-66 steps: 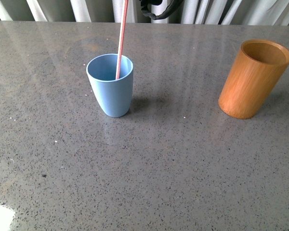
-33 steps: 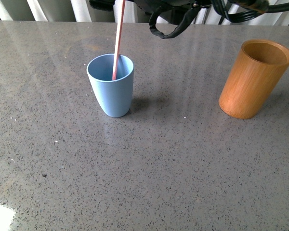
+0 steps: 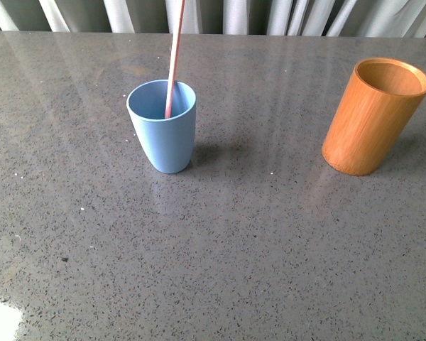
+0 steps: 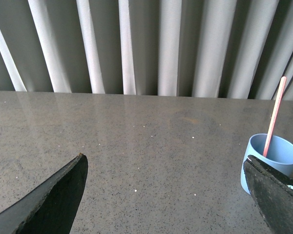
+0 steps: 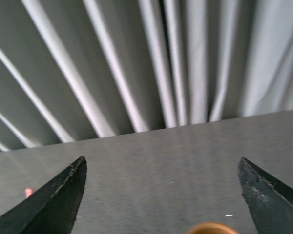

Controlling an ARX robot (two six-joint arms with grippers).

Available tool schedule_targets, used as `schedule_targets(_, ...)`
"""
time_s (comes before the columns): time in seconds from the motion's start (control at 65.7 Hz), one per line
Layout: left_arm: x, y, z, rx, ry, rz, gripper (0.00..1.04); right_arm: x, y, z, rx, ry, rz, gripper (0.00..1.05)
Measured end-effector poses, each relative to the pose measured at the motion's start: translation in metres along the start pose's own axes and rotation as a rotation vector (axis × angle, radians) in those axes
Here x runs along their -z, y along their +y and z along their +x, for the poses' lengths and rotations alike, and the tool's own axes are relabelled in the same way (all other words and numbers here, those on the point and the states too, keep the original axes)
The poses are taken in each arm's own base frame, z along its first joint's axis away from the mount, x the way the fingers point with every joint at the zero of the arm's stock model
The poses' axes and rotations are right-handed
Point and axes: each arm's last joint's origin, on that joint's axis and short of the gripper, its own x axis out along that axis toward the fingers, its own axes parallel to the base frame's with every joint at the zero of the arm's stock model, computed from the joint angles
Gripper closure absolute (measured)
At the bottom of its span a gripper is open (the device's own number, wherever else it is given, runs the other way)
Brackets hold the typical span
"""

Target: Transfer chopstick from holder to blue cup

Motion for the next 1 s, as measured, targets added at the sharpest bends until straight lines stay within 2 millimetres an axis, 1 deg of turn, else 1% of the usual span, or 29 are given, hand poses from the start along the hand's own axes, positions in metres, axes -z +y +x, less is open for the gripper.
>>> schedule_targets(0.046,0.000,0.000,0.000,-0.001,0.000,0.000,0.09,0.003,-0.015,-0.020,0.019,-0.018,-0.073,0.28)
schedule_targets(0.061,0.000,0.000,0.000,-0.001,0.000,0.000,0.09,0.004,-0.018,-0.023,0.024,-0.021,-0.083,0.30)
schedule_targets(0.076,0.000,0.000,0.000,-0.001,0.000,0.000,0.09,0.007,-0.025,-0.033,0.039,-0.030,-0.106,0.35)
schedule_targets(0.137,0.000,0.000,0.000,0.000,0.000,0.000,0.09,0.020,-0.039,-0.052,0.049,-0.036,-0.157,0.51)
schedule_targets(0.183,0.000,0.000,0.000,0.000,0.000,0.000,0.09,0.030,-0.045,-0.061,0.042,-0.021,-0.176,0.62)
schedule_targets(0.198,0.000,0.000,0.000,0.000,0.000,0.000,0.09,0.036,-0.048,-0.065,0.043,-0.012,-0.181,0.67)
schedule_targets(0.228,0.000,0.000,0.000,0.000,0.000,0.000,0.09,0.041,-0.051,-0.069,0.045,-0.003,-0.186,0.72)
schedule_targets(0.274,0.000,0.000,0.000,0.000,0.000,0.000,0.09,0.046,-0.055,-0.074,0.047,0.002,-0.189,0.79)
schedule_targets(0.304,0.000,0.000,0.000,0.000,0.000,0.000,0.09,0.049,-0.058,-0.079,0.047,0.002,-0.193,0.86)
schedule_targets(0.335,0.000,0.000,0.000,0.000,0.000,0.000,0.09,0.051,-0.059,-0.081,0.047,-0.001,-0.194,0.90)
schedule_targets(0.411,0.000,0.000,0.000,0.000,0.000,0.000,0.09,0.055,-0.063,-0.090,0.042,-0.009,-0.202,1.03)
schedule_targets(0.563,0.000,0.000,0.000,0.000,0.000,0.000,0.09,0.067,-0.071,-0.106,0.049,-0.007,-0.203,1.03)
schedule_targets(0.624,0.000,0.000,0.000,0.000,0.000,0.000,0.09,0.069,-0.076,-0.111,0.024,-0.005,-0.203,1.03)
schedule_targets(0.716,0.000,0.000,0.000,-0.001,0.000,0.000,0.09,0.072,-0.083,-0.118,0.048,-0.008,-0.204,1.03)
schedule_targets(1.005,0.000,0.000,0.000,0.000,0.000,0.000,0.09,0.082,-0.085,-0.134,0.049,-0.006,-0.203,1.03)
